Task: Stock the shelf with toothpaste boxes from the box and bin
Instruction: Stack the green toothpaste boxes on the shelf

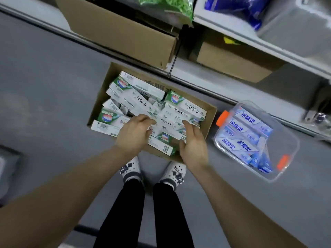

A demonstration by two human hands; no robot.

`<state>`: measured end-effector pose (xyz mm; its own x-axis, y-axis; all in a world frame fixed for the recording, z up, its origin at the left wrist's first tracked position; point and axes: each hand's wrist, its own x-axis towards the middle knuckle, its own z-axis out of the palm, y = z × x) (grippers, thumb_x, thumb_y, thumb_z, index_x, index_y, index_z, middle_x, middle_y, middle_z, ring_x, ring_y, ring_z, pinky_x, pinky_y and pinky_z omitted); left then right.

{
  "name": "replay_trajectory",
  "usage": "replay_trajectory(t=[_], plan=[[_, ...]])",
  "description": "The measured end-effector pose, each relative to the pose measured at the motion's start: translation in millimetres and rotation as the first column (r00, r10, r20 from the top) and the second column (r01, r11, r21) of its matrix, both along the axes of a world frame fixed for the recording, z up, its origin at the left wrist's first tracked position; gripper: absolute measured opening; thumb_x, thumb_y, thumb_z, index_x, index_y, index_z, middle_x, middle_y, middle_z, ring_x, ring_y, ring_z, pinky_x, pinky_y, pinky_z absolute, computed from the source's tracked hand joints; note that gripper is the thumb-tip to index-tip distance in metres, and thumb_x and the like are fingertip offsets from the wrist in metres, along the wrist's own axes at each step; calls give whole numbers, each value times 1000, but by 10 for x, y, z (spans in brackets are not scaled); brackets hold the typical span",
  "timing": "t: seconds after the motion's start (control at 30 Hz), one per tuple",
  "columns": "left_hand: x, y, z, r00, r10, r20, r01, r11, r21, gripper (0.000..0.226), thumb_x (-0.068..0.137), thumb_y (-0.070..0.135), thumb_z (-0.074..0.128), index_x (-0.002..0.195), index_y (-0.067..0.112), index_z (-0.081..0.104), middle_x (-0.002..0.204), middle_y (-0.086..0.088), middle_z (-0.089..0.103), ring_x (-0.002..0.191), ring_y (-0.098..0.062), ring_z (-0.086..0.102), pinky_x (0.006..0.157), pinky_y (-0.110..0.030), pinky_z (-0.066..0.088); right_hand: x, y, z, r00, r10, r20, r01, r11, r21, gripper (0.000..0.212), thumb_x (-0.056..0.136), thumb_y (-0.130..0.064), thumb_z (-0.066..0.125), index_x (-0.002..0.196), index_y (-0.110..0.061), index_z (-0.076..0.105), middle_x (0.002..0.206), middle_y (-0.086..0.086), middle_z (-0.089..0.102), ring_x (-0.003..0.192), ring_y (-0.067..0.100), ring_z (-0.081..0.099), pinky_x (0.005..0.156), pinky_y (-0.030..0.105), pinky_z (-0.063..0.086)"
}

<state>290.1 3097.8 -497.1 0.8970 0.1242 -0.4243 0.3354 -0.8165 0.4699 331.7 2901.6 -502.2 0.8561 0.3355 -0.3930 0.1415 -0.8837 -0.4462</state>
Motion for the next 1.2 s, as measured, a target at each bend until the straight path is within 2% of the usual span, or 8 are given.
replay_trajectory(t=[0.2, 0.5, 0.67, 0.77, 0.83, 0.97, 1.03, 1.2], plan=[[-194, 27, -864, 996, -1, -85, 2, 1000, 2, 40, 86, 13, 67, 125, 22, 62, 130, -1, 57, 117, -28, 54, 91, -42, 51, -59, 39, -827, 993, 78, -87, -84, 994, -71, 64, 84, 1, 60, 145, -10, 42, 130, 18, 52, 116, 38, 52, 98, 49, 46], [-234, 413, -1772, 994, -7, -112, 15, 997, 75, 48, 80, 6, 71, 126, 16, 61, 128, -11, 57, 115, -34, 53, 90, -45, 50, -31, 370, -1628, 971, 175, -162, -186, 981, -52, 65, 91, -5, 59, 150, -13, 33, 139, 15, 46, 121, 35, 50, 97, 45, 45], [-205, 619, -2088, 993, -34, -110, 51, 987, 153, 48, 81, 9, 70, 127, 13, 59, 126, -12, 58, 116, -36, 52, 94, -48, 50, 201, 883, -2009, 971, 205, -124, -204, 979, 23, 62, 93, -10, 60, 149, -13, 34, 140, 14, 47, 122, 33, 51, 99, 44, 45], [-222, 649, -2206, 991, -104, -80, 121, 960, 251, 43, 78, 11, 74, 120, 9, 65, 115, -13, 64, 110, -36, 56, 97, -46, 46, 383, 1200, -2183, 975, 211, -75, -206, 976, 70, 62, 94, -19, 63, 149, -12, 35, 141, 14, 48, 125, 32, 51, 97, 43, 48], [-256, 668, -2275, 983, -163, -84, 182, 932, 315, 40, 75, 18, 76, 114, 9, 68, 110, -12, 66, 107, -34, 57, 102, -45, 40, 500, 1388, -2296, 976, 209, -64, -202, 975, 96, 62, 94, -25, 63, 148, -9, 36, 141, 15, 49, 127, 33, 50, 96, 43, 47], [-294, 673, -2338, 944, -243, -224, 311, 882, 353, 48, 88, 35, 59, 132, 16, 53, 128, -5, 56, 122, -29, 46, 113, -39, 20, 646, 1680, -2510, 962, 261, -75, -251, 960, 125, 65, 93, -38, 63, 145, -5, 39, 140, 16, 51, 125, 33, 50, 97, 44, 46], [-251, 670, -2320, 915, -269, -301, 372, 852, 369, 51, 91, 44, 53, 135, 18, 46, 129, -3, 52, 124, -26, 43, 112, -38, 20, 686, 1764, -2577, 953, 285, -103, -271, 954, 132, 69, 92, -41, 64, 144, -3, 38, 139, 17, 51, 127, 33, 49, 98, 43, 45], [-38, 739, -2290, 839, -282, -465, 470, 806, 360, 60, 86, 61, 52, 131, 20, 48, 123, -2, 56, 119, -24, 47, 103, -37, 28, 737, 1837, -2614, 943, 282, -175, -260, 955, 142, 66, 90, -42, 66, 138, -5, 41, 135, 14, 53, 124, 31, 50, 98, 38, 43]])
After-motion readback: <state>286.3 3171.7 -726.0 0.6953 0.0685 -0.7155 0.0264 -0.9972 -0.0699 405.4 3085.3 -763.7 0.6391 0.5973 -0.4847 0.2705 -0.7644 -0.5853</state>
